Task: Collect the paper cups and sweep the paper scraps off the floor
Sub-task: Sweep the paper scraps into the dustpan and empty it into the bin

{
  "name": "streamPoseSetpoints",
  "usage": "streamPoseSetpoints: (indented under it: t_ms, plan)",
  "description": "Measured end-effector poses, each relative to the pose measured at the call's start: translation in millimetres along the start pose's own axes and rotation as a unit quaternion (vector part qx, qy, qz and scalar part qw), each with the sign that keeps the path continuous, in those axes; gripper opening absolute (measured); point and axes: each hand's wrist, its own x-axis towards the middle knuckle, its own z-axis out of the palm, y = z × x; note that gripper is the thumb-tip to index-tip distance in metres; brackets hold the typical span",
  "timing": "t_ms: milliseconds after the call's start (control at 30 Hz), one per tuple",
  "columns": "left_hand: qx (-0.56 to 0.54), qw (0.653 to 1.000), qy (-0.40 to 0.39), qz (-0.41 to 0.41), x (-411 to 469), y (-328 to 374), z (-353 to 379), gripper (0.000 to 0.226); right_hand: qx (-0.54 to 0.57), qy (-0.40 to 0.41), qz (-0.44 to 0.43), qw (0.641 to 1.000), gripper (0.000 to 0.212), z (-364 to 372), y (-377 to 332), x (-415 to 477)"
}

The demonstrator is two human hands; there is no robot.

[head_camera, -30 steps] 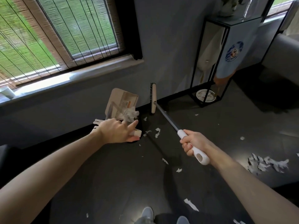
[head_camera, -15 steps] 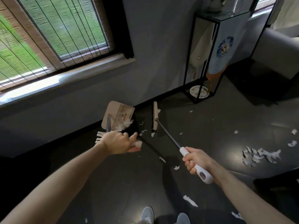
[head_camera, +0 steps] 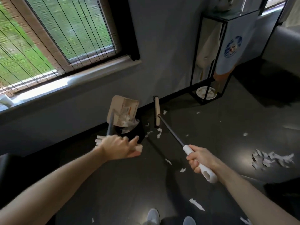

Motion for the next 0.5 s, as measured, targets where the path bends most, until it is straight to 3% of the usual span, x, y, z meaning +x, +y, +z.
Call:
streamPoseSetpoints:
  t_ms: [67,167,233,333,400,500]
  plan:
    - [-0.028,0.999,0.0,0.037,7,24,14,0.095,-0.001,-0.001,0.0,1.0,0.038,0,4,0]
    - [0.026,0.999,-0.024,0.027,23,33,21,0.081,0.01,0.009,0.004,1.0,0.04,3,5,2]
    - [0.012,0.998,-0.051,0.022,28,18,15,0.093,0.022,0.013,0.01,1.0,0.036,4,4,3]
    - [0.067,0.997,-0.027,0.005,31,-14,-10,0.099,0.028,0.02,0.01,0.999,0.031,5,3,3]
    - [0.067,0.997,-0.02,-0.024,27,-27,-28,0.09,0.023,0.02,0.005,1.0,0.027,4,2,2]
    - [0.075,0.997,0.029,-0.003,17,-36,-57,0.078,0.036,0.017,0.002,0.999,0.028,4,-3,3]
